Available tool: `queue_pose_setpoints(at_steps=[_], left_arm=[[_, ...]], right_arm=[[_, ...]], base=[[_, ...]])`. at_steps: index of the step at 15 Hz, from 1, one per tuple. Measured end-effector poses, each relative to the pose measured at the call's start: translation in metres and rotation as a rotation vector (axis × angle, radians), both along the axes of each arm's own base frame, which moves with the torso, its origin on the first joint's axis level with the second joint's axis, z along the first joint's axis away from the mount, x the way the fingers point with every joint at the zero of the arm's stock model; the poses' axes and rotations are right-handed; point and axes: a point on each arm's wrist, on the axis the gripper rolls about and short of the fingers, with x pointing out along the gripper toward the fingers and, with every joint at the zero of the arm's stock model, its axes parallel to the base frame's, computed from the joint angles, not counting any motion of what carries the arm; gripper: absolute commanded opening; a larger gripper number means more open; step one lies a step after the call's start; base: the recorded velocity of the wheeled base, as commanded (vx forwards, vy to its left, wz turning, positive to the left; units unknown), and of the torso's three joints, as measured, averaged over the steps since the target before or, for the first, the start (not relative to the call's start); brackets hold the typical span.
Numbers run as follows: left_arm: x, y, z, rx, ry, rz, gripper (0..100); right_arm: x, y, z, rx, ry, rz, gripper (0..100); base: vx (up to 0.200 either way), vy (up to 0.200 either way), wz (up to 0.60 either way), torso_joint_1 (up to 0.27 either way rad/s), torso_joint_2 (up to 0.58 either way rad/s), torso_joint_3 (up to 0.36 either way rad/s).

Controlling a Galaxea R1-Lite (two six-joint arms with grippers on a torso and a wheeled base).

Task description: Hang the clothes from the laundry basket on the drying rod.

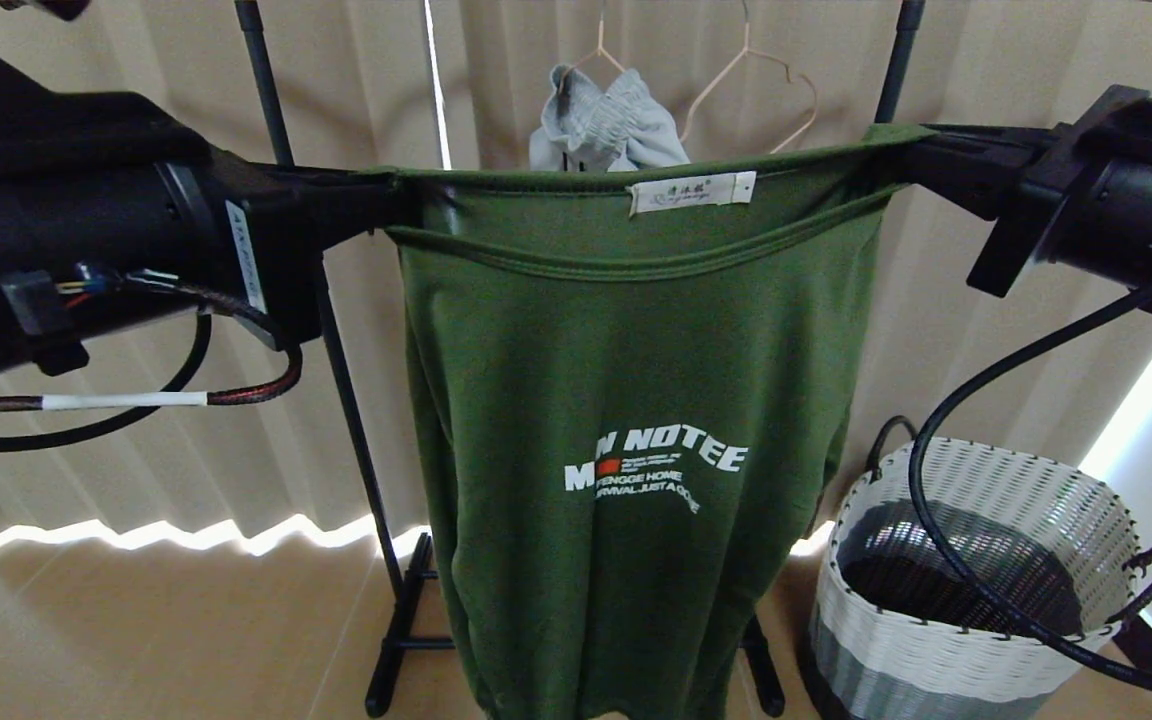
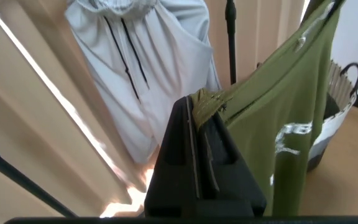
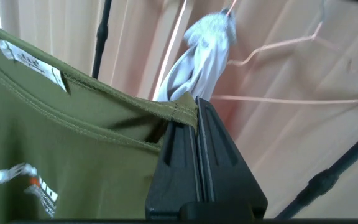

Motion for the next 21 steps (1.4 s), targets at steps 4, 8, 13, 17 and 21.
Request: queue_pose_setpoints(at_steps=[4, 8, 13, 17, 21], left_arm=[[-0.002, 0.002, 0.001, -0.003, -0.004, 0.0, 0], [-0.002, 0.002, 0.0, -0.001, -0.002, 0.001, 0], [0.01, 0.01, -0.008, 0.046, 0.003, 0.066, 0], [0.037, 0.028, -0.023, 0.102, -0.029, 0.197, 0], [0.052, 0.033, -0.04, 0.114, -0.01, 0.246, 0]], right_arm=[[0.0, 0.0, 0.0, -0.004, 0.009, 0.0, 0], [-0.001, -0.001, -0.001, -0.004, 0.017, 0.001, 100], [-0.007, -0.003, -0.017, -0.021, 0.052, 0.021, 100], [-0.016, -0.005, -0.022, -0.035, 0.058, 0.132, 100], [-0.02, -0.007, -0.025, -0.039, 0.064, 0.14, 100]], base=[[0.0, 0.0, 0.0, 0.0, 0.0, 0.0], [0.0, 0.0, 0.0, 0.0, 0.0, 0.0], [0.0, 0.0, 0.0, 0.0, 0.0, 0.0], [0.0, 0.0, 0.0, 0.0, 0.0, 0.0], [0.0, 0.0, 0.0, 0.0, 0.0, 0.0]])
